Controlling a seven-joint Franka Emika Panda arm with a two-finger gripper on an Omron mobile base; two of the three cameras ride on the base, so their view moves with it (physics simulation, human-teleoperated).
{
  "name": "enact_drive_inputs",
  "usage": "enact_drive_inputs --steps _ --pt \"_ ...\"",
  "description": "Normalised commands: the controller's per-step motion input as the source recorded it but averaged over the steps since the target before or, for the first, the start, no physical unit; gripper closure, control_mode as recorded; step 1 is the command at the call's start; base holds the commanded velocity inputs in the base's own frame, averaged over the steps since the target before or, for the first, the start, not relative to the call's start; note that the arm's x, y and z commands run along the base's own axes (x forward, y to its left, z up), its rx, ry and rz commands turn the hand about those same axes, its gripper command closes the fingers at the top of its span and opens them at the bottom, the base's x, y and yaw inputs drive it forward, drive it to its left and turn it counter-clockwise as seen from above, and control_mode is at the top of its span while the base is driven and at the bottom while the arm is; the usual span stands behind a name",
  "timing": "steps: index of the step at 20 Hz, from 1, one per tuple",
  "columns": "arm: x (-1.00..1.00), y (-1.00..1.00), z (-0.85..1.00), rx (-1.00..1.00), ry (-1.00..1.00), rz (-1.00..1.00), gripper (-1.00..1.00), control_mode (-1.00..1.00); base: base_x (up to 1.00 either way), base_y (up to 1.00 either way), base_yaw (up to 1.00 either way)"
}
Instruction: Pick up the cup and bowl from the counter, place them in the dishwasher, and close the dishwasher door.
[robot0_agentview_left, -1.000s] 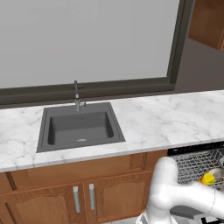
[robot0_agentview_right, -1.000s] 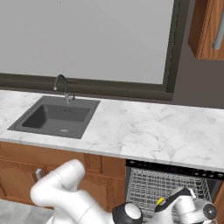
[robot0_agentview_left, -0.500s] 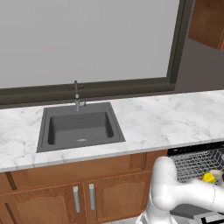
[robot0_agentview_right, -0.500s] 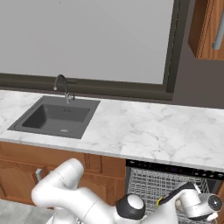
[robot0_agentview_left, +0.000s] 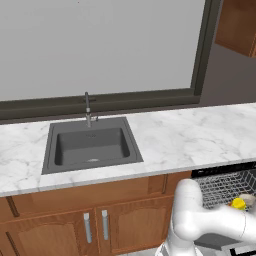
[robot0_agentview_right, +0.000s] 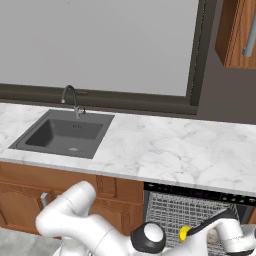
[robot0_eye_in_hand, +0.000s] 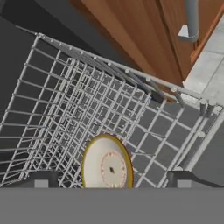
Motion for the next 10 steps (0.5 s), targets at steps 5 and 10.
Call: enact_drive_inputs --steps 5,10 --pt "-0.3 0.11 0.26 0.13 -0.05 -0.03 -1.0 -1.0 0.0 0.0 0.0" --pt "-0.24 0.04 0.22 0.19 -0.04 -0.01 -1.0 -1.0 0.0 0.0 0.0"
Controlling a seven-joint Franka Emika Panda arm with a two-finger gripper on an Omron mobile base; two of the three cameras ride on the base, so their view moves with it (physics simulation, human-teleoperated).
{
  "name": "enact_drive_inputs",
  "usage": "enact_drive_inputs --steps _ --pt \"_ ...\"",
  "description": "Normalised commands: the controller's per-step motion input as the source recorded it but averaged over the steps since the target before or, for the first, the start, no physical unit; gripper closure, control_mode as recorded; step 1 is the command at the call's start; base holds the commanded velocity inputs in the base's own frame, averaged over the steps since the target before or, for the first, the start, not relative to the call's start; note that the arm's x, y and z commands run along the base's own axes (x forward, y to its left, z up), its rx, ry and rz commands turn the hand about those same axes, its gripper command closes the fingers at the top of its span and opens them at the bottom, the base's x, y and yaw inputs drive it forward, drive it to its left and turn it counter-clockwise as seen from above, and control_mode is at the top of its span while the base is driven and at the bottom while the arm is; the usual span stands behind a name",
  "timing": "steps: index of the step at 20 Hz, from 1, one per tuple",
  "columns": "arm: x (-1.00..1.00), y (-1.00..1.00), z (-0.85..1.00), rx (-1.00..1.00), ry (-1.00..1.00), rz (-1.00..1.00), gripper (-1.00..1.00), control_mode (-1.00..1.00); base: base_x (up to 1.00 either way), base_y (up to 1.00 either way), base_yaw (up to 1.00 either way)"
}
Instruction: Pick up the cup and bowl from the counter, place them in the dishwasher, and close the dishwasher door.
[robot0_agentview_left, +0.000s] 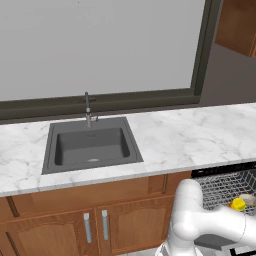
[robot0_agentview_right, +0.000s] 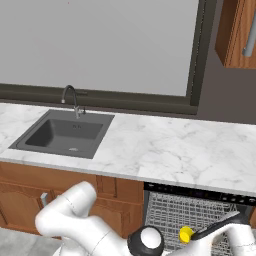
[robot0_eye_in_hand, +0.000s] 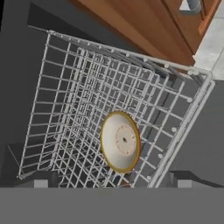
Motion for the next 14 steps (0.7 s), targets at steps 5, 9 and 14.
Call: enact_drive_inputs --steps 5,9,14 --pt "-0.22 0.0 0.11 0.2 -0.03 0.0 -1.0 -1.0 0.0 0.0 0.0" --pt "-0.3 0.0 0.05 0.16 -0.04 0.0 -1.0 -1.0 0.0 0.0 0.0" --pt "-0.29 0.0 0.01 0.15 -0.04 0.0 -1.0 -1.0 0.0 0.0 0.0"
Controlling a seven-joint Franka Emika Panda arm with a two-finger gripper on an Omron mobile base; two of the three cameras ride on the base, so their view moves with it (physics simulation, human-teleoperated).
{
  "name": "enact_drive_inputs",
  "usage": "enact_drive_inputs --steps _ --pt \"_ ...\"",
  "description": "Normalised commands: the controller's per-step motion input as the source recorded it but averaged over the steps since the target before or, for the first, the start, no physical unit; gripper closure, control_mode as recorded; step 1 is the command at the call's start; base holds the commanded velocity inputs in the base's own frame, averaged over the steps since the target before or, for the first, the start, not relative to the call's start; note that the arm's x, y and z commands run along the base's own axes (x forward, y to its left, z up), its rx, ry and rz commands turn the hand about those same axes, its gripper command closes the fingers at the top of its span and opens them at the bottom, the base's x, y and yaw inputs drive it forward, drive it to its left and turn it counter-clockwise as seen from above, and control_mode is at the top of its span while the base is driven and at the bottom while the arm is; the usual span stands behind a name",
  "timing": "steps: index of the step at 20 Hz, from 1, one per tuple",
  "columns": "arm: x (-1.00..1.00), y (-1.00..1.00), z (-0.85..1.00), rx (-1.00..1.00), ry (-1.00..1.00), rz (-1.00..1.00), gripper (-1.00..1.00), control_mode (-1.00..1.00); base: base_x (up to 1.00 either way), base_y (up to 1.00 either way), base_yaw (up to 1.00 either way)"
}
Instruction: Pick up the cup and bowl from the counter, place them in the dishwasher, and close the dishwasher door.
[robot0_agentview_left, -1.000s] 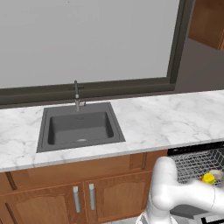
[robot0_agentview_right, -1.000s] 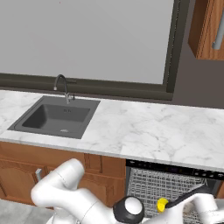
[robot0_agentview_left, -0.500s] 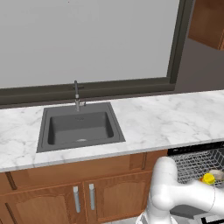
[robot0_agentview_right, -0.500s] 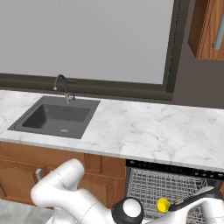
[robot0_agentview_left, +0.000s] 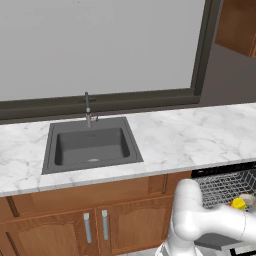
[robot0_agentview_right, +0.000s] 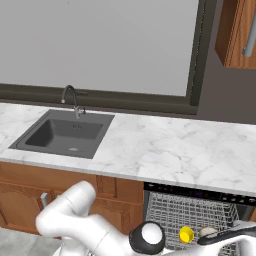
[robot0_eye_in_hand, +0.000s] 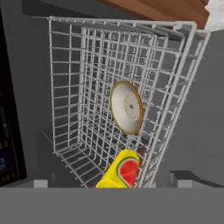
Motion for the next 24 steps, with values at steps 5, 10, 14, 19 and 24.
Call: enact_drive_inputs --steps 5,10,14,19,24 --pt "-0.35 0.06 0.03 0.11 -0.06 0.0 -1.0 -1.0 0.0 0.0 0.0" --pt "-0.42 0.54 0.0 -0.02 -0.1 0.0 -1.0 -1.0 0.0 0.0 0.0" --pt "-0.36 0.99 0.0 -0.23 -0.12 0.02 -1.0 -1.0 0.0 0.0 0.0" --pt "-0.08 1.0 -0.04 -0.38 -0.09 0.0 -1.0 -1.0 0.0 0.0 0.0" --pt "0.0 1.0 -0.04 -0.43 -0.07 0.0 -1.0 -1.0 0.0 0.0 0.0"
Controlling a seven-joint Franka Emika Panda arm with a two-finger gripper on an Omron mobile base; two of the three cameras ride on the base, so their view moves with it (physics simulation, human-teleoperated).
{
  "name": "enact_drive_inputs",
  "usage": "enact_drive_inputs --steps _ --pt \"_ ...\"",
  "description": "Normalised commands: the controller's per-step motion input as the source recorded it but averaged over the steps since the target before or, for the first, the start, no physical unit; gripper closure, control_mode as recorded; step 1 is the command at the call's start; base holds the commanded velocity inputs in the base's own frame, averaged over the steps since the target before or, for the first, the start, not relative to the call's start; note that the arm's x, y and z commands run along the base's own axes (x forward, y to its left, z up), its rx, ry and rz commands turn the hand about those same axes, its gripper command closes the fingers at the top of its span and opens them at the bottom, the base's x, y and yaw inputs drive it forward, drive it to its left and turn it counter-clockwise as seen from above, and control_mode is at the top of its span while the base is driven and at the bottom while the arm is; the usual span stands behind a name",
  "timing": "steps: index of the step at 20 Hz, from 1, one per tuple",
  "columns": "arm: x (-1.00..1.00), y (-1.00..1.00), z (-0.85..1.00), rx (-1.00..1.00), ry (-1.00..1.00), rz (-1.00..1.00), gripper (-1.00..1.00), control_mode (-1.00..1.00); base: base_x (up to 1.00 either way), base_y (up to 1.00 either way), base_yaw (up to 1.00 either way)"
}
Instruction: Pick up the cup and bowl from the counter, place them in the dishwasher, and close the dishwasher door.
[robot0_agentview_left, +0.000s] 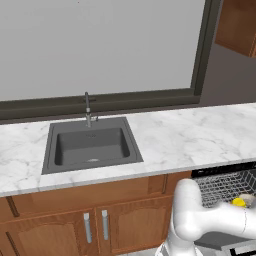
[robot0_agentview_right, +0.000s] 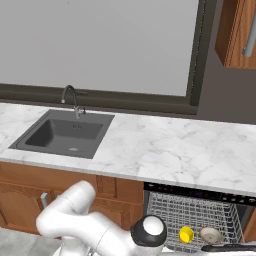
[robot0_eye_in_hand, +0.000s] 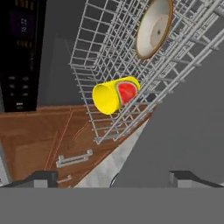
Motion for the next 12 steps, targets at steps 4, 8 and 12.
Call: enact_drive_inputs --steps 4,8,12 --pt "-0.18 1.0 -0.01 -0.42 -0.13 0.0 -1.0 -1.0 0.0 0.0 0.0" --pt "-0.32 1.0 0.0 -0.37 -0.2 0.0 -1.0 -1.0 0.0 0.0 0.0" --pt "-0.33 1.0 -0.02 -0.27 -0.16 -0.02 -1.0 -1.0 0.0 0.0 0.0"
